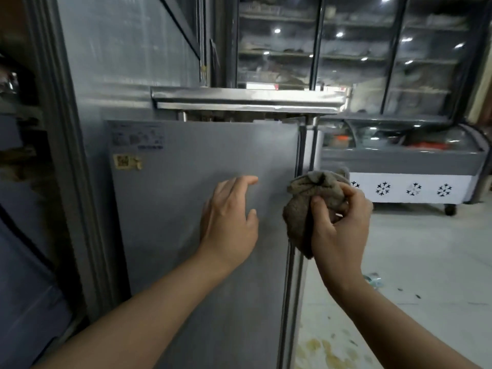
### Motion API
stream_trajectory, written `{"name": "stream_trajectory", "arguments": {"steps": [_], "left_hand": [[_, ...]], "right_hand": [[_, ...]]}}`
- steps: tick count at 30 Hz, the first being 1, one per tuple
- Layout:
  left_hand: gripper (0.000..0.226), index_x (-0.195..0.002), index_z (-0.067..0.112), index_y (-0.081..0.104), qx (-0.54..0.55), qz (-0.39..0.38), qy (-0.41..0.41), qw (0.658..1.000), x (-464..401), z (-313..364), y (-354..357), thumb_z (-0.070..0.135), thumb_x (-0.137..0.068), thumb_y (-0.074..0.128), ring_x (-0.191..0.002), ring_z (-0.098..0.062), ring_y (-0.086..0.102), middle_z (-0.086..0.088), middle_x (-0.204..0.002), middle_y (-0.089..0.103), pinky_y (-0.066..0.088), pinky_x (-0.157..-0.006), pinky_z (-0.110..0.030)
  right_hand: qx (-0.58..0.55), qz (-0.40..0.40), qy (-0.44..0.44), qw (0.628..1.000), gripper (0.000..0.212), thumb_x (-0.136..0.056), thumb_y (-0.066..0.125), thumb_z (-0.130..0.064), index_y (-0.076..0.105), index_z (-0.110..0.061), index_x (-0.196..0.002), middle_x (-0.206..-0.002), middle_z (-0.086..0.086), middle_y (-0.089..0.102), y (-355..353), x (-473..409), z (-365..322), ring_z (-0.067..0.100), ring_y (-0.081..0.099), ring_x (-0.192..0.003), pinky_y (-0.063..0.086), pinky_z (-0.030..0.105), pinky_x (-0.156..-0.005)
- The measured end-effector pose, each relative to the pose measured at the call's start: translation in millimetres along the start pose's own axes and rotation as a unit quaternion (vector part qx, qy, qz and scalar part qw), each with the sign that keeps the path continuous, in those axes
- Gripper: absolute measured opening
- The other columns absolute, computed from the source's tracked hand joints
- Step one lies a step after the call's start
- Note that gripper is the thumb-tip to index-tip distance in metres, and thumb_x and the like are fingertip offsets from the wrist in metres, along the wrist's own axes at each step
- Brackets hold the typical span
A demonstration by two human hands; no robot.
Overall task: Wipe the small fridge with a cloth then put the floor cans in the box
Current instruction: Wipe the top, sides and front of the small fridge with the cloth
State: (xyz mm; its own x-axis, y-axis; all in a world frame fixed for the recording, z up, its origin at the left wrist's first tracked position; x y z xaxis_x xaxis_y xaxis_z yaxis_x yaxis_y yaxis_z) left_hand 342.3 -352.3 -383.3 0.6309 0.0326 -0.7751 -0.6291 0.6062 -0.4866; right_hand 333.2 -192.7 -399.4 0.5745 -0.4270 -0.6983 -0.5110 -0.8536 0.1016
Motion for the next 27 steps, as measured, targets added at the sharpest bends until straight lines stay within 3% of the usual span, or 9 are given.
{"name": "stream_trajectory", "arguments": {"steps": [4,6,8,12,15,19,23,27], "left_hand": [[0.052,-0.126,0.018,0.049,-0.043,0.017,0.051,0.998,-41,28,2,0.006,-0.077,0.060,-0.127,-0.018,0.039,0.002,-0.134,0.050,0.029,-0.106,-0.036],[0.056,-0.129,0.019,0.045,-0.075,0.020,0.066,0.995,-58,38,6,0.009,-0.076,0.058,-0.131,-0.016,0.033,0.003,-0.141,0.043,0.023,-0.107,-0.035],[0.061,-0.134,0.020,0.041,-0.098,0.016,0.072,0.993,-73,44,11,0.010,-0.076,0.058,-0.136,-0.016,0.026,0.004,-0.148,0.034,0.016,-0.112,-0.042],[0.069,-0.141,0.023,0.030,-0.137,0.002,0.071,0.988,-96,42,21,0.010,-0.079,0.057,-0.141,-0.015,0.016,0.005,-0.153,0.025,0.005,-0.113,-0.049],[0.070,-0.142,0.022,0.029,-0.161,0.003,0.077,0.984,-101,35,30,0.012,-0.078,0.057,-0.140,-0.014,0.018,0.006,-0.150,0.030,0.004,-0.113,-0.049],[0.066,-0.136,0.019,0.039,-0.159,0.064,0.098,0.980,-99,31,41,0.006,-0.073,0.054,-0.135,-0.020,0.028,0.002,-0.141,0.041,0.011,-0.111,-0.050],[0.063,-0.134,0.016,0.042,-0.149,0.098,0.105,0.978,-98,29,45,0.006,-0.073,0.052,-0.134,-0.023,0.031,-0.002,-0.140,0.043,0.013,-0.110,-0.049],[0.069,-0.140,0.016,0.036,-0.155,0.087,0.116,0.977,-92,23,49,0.006,-0.074,0.053,-0.140,-0.022,0.022,-0.003,-0.148,0.034,0.010,-0.111,-0.055]], "right_hand": [[-0.010,0.062,-0.003,0.998,0.021,-0.084,0.062,-0.020,0.052,-0.024,-0.102,-0.108,-0.003,0.042,7,-55,-8,0.005,0.042,-0.099,0.038,0.025,-0.093],[0.024,0.064,-0.009,0.998,0.023,-0.083,0.064,-0.021,0.056,-0.019,-0.105,-0.111,0.001,0.047,15,-74,-9,0.012,0.041,-0.103,0.035,0.026,-0.092],[0.064,0.058,-0.002,0.996,0.026,-0.084,0.064,-0.022,0.057,-0.016,-0.108,-0.115,0.006,0.048,25,-88,-10,0.020,0.040,-0.108,0.031,0.024,-0.092],[0.022,0.030,-0.017,0.999,0.028,-0.089,0.056,-0.015,0.048,-0.008,-0.115,-0.120,0.009,0.047,45,-107,-15,0.015,0.045,-0.106,0.029,0.012,-0.088],[0.052,0.030,-0.040,0.997,0.031,-0.092,0.050,-0.019,0.043,-0.010,-0.120,-0.120,0.007,0.052,56,-111,-12,0.020,0.052,-0.105,0.035,0.022,-0.080],[0.149,0.048,-0.083,0.984,0.031,-0.090,0.048,-0.018,0.041,-0.006,-0.118,-0.115,0.010,0.048,60,-113,0,0.029,0.051,-0.099,0.033,0.029,-0.070],[0.158,0.065,-0.097,0.980,0.025,-0.086,0.049,-0.013,0.041,-0.004,-0.108,-0.108,0.013,0.046,60,-107,9,0.031,0.048,-0.095,0.023,0.020,-0.065],[0.156,0.059,-0.101,0.981,0.021,-0.082,0.053,-0.010,0.042,-0.004,-0.099,-0.097,0.009,0.041,56,-83,31,0.029,0.045,-0.090,0.021,0.018,-0.064]]}}
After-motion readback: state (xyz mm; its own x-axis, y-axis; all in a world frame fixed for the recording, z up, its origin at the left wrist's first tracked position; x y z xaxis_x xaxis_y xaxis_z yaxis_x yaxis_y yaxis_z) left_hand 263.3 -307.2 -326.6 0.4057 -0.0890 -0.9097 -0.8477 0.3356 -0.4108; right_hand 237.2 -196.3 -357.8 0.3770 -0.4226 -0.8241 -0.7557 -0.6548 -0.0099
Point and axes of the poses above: each hand's wrist, its own x-axis away from the middle knuckle, its own y-axis out of the palm, z = x × y, the point moved 2 cm from there along -x, towards the middle knuckle
